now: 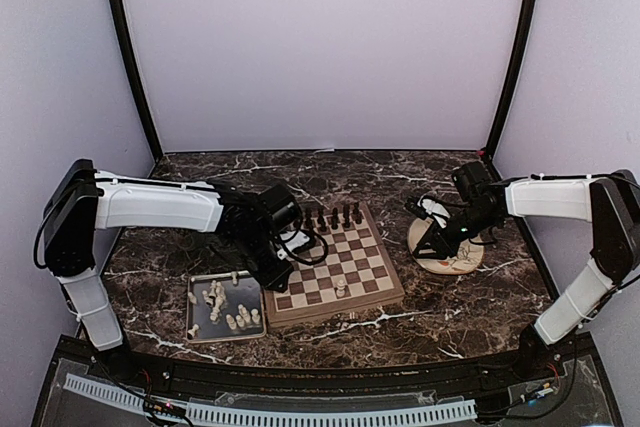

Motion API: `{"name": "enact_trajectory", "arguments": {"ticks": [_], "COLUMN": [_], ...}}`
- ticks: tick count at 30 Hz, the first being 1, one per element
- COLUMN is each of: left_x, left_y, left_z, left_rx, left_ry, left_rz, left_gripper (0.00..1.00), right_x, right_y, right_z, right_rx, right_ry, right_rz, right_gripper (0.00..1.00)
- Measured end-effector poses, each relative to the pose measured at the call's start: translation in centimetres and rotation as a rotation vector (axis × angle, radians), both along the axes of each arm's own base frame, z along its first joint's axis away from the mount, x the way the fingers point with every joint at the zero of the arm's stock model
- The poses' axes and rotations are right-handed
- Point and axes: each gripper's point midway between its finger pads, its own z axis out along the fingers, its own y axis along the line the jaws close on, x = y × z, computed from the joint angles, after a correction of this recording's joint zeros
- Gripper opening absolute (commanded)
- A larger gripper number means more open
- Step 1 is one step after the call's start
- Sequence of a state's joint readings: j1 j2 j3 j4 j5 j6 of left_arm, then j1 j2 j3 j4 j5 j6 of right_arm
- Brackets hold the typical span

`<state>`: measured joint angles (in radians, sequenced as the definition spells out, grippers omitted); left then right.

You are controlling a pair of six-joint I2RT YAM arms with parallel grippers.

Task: Set up the chess pieces on the board
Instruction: Place the pawn on a2.

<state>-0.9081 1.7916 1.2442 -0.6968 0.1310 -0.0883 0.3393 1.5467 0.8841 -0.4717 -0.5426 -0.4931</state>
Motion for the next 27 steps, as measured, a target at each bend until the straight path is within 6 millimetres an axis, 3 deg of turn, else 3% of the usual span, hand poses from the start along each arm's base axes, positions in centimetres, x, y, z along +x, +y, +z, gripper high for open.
{"name": "enact_trajectory", "arguments": {"ticks": [4,10,27], "left_x": [0.12,0.43,0.7], "left_y": [0.06,-0.08,0.16], "left_z": [-0.06,-0.12,-0.24], "left_rx": [0.009,0.024,0.041], "left_ry": [-0.01,-0.032,-0.05], "left_rz": [0.001,-0.001,0.006], "left_gripper": [0.14,0.25,0.29], "right_x": [0.0,0.0,-0.05], "right_y": [0.0,0.0,-0.02], "right_z": [0.0,-0.01,-0.27], "right_rx": [0.0,0.0,-0.004], "right_ry": [0.0,0.0,0.006], "right_rz": [0.0,0.001,0.003], "right_gripper": [0.35,0.35,0.35]}}
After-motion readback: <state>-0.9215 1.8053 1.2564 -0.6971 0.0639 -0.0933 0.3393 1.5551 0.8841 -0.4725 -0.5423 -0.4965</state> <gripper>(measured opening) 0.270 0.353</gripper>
